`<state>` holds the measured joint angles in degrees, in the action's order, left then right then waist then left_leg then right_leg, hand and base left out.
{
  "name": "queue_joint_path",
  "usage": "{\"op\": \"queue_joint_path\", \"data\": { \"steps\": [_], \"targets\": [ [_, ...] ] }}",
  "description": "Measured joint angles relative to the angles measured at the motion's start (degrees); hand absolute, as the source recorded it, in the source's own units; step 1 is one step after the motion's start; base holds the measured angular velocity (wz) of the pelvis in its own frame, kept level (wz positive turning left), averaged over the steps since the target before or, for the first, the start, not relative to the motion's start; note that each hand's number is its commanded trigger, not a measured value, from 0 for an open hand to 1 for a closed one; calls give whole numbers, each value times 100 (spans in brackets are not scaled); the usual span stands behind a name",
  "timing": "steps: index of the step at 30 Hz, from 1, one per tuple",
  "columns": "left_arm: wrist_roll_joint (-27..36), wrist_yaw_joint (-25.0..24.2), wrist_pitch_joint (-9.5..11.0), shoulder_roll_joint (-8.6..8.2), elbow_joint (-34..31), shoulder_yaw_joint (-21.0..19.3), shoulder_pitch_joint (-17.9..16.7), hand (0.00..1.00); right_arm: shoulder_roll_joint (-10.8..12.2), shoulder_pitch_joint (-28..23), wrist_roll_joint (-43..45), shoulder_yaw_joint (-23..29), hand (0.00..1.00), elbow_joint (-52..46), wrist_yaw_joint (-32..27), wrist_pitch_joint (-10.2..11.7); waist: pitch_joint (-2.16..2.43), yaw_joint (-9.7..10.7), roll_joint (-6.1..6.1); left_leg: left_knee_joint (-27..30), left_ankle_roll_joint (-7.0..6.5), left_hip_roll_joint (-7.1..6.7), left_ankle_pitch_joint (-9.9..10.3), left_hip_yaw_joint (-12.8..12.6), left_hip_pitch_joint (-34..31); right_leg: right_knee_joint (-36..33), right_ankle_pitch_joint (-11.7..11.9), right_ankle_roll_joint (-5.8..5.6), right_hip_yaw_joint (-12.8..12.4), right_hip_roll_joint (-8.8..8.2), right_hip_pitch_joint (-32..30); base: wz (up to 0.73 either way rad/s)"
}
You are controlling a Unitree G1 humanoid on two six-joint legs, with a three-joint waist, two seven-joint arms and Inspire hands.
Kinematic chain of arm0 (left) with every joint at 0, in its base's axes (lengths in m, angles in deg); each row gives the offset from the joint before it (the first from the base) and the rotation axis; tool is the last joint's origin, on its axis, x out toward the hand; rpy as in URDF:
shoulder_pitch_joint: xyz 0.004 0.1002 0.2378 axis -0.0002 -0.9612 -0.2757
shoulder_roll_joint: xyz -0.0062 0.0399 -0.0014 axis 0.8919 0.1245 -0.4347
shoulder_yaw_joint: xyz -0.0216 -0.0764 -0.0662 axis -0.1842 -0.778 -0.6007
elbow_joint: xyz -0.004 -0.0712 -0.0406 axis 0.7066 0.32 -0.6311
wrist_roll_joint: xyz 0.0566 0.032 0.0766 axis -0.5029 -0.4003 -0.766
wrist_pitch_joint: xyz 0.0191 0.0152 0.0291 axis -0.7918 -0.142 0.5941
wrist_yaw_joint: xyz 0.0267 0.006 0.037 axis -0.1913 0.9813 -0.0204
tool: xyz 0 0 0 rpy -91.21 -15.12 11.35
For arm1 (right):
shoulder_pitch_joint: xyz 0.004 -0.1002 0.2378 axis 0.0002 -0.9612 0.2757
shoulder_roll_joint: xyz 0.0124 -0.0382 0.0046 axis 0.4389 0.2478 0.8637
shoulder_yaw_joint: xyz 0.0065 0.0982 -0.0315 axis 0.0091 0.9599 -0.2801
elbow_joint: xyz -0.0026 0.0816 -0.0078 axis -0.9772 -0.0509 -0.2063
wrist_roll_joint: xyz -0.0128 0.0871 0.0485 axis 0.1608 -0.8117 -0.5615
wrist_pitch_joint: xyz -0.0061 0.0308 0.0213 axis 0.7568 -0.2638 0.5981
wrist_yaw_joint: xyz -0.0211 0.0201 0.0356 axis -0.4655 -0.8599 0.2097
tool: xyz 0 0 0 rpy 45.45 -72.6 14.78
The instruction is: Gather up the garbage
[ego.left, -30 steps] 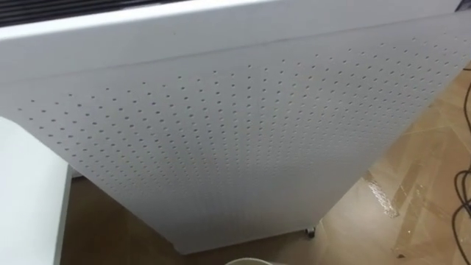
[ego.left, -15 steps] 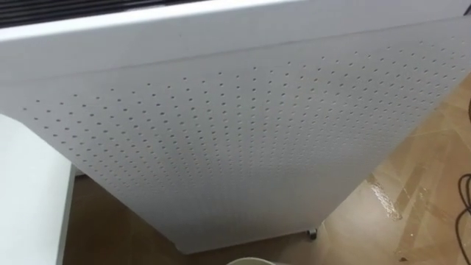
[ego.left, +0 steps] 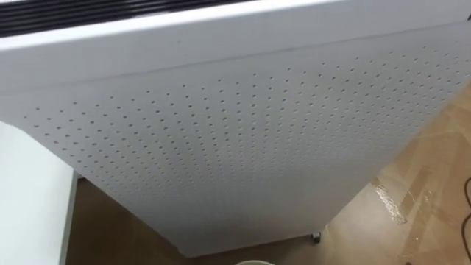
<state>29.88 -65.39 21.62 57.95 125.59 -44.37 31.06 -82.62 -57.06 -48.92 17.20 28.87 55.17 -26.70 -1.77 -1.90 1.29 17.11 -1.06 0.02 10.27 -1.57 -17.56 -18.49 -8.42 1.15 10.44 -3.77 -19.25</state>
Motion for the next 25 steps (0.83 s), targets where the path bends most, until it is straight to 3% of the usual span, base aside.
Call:
{"op": "queue_joint_path", "data": {
  "steps": [4,6,7,11,14,16,22,25],
  "targets": [
    [-309,101,1,69,75,-81,-38,0,-8,-129,-397,-10,100,120,17,3,3,5,-2,-248,11,-34,-31,101,392,225,-7,-14,108,47,449,14],
    [-637,230,0,105,76,-320,-142,0,-44,-219,-594,126,100,206,46,-1,52,12,2,-300,16,-48,-35,223,520,364,-14,-27,234,47,657,26],
    [-699,270,3,105,75,-393,-164,0,-54,-247,-605,182,100,213,56,-1,53,13,-2,-324,16,-52,-38,238,551,382,-20,-35,244,45,695,22],
    [-803,556,2,160,72,-624,-379,0,-68,-398,-775,362,100,327,1,-7,62,22,-88,-480,12,-104,-43,324,939,523,-112,-95,422,-1,1145,22],
    [-1050,775,-55,204,75,-740,-536,0,-64,-568,-814,458,100,375,-39,-5,134,21,-200,-587,12,-124,-42,331,1210,684,-149,-129,456,2,1467,13],
    [-1292,873,-117,206,76,-865,-583,0,-44,-640,-823,582,100,387,-51,-5,158,24,-248,-590,12,-134,-42,329,1288,704,-166,-146,460,-2,1562,6],
    [-1753,1166,-174,196,88,-1280,-866,0,-51,-884,-832,913,100,413,-59,-9,126,34,-306,-652,13,-143,-40,320,1670,872,-172,-159,440,11,2000,0],
    [-2005,1354,-207,113,117,-1706,-988,0,-38,-958,-740,1128,100,406,-52,-2,117,19,-311,-746,18,-122,-34,316,1813,893,-174,-157,397,44,2091,-3]
  ]
}}
